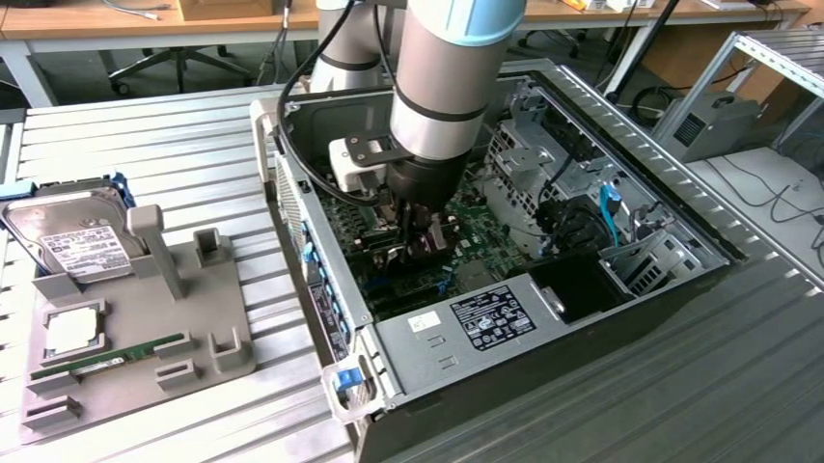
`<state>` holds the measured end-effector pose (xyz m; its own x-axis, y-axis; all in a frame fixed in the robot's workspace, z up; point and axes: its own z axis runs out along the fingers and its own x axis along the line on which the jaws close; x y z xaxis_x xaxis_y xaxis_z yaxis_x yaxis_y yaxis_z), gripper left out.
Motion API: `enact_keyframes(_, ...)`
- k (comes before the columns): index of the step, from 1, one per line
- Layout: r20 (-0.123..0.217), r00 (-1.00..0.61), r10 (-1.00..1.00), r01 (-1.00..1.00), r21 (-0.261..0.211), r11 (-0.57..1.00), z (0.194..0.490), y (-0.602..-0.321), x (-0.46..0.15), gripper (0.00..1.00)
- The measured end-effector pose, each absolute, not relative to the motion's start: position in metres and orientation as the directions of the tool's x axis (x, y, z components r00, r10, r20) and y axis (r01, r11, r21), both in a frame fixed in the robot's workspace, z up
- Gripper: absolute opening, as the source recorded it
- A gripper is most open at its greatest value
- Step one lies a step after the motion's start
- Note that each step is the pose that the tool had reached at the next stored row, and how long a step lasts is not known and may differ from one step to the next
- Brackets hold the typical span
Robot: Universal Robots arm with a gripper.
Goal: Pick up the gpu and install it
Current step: 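Insert the gpu into the slot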
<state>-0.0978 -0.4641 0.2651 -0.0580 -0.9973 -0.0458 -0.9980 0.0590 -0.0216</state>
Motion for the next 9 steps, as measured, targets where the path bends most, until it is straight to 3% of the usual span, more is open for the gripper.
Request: enact_keyframes(9, -0.046, -0.056, -0.997, -0.998, -0.023, 0.057, 0.2638, -0.4642, -0.0985, 0.26)
